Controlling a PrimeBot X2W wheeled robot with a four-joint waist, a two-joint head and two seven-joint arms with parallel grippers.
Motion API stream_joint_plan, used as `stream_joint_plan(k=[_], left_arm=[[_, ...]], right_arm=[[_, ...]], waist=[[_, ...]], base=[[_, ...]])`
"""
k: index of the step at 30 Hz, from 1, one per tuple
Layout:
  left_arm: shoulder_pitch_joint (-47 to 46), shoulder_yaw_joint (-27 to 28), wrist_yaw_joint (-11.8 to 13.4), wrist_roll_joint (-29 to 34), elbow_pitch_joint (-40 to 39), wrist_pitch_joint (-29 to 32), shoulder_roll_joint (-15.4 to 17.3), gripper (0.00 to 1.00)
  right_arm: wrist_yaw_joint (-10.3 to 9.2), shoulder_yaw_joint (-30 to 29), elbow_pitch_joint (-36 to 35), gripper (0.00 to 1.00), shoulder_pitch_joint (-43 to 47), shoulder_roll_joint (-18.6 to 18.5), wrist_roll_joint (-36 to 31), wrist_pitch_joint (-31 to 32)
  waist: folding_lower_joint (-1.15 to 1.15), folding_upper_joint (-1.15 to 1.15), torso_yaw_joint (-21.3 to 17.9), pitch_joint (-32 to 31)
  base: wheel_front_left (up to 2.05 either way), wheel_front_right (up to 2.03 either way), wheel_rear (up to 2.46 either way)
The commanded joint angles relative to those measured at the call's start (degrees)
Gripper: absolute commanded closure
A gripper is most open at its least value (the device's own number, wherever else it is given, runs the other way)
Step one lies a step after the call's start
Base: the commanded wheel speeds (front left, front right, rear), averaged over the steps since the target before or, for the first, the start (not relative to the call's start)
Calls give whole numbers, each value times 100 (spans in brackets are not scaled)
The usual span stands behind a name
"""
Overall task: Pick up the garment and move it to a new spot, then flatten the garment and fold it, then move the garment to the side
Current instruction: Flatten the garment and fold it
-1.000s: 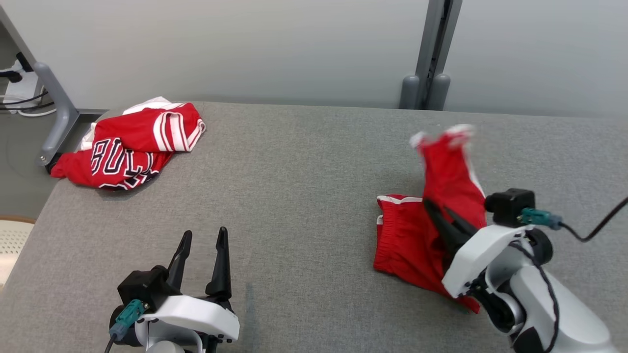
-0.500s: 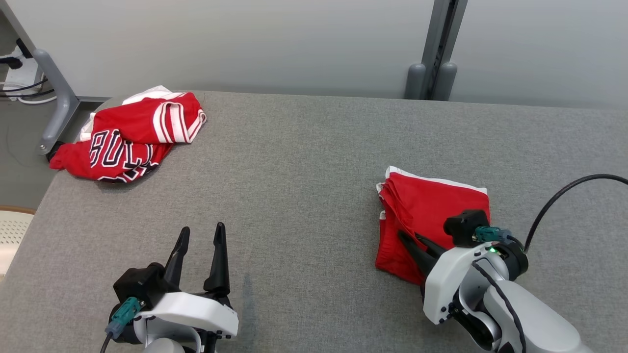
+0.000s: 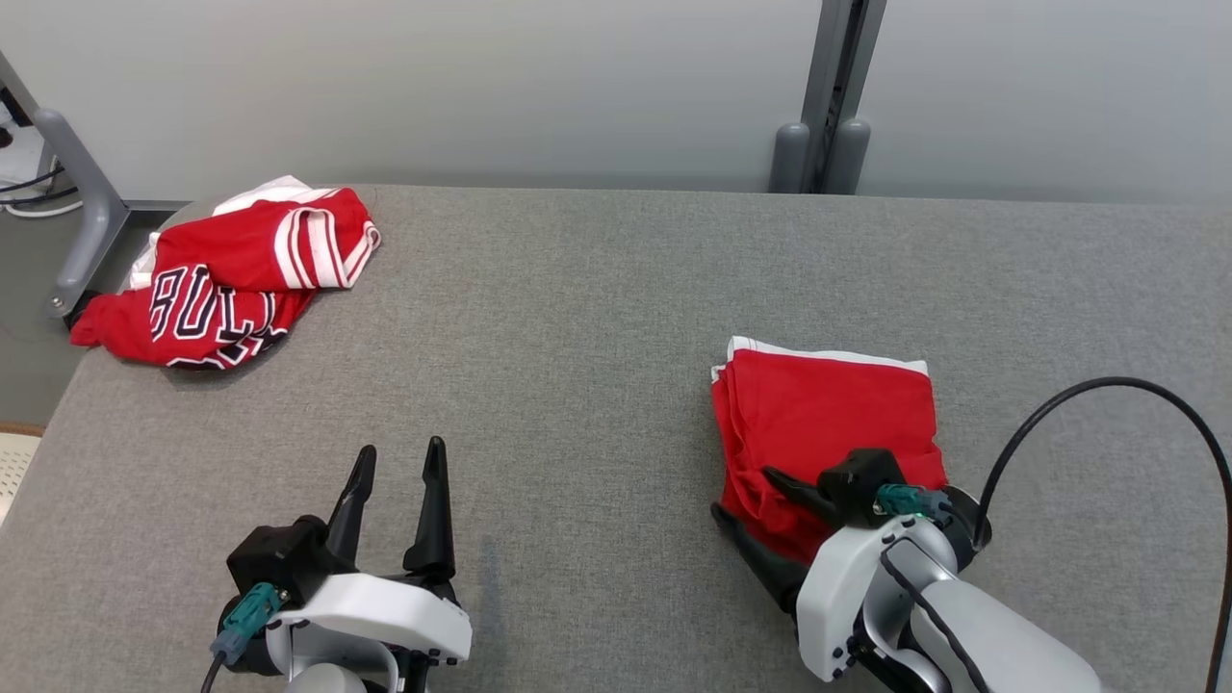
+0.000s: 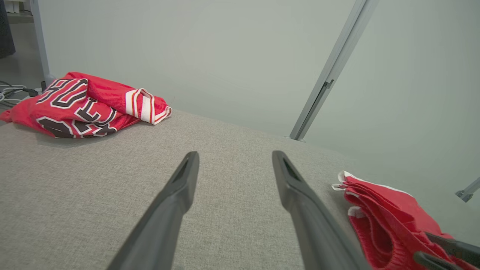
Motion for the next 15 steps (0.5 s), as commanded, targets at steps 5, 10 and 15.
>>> stream_joint_plan(k=[5, 10, 15], left_arm=[[-10, 29, 5, -1, -27, 0, 19, 0], [9, 40, -14, 19, 6, 0, 19, 0], [35, 27, -20, 37, 14, 0, 19, 0]], right_arm=[[1, 37, -192, 0, 222, -43, -39, -92], [1, 76, -382, 0, 367, -48, -39, -112], [1, -251, -616, 0, 434, -79, -129, -411]], waist=[[0, 0, -58, 8], [0, 0, -114, -10], [0, 0, -155, -51]], base=[[0, 0, 0], [0, 0, 0], [0, 0, 0]])
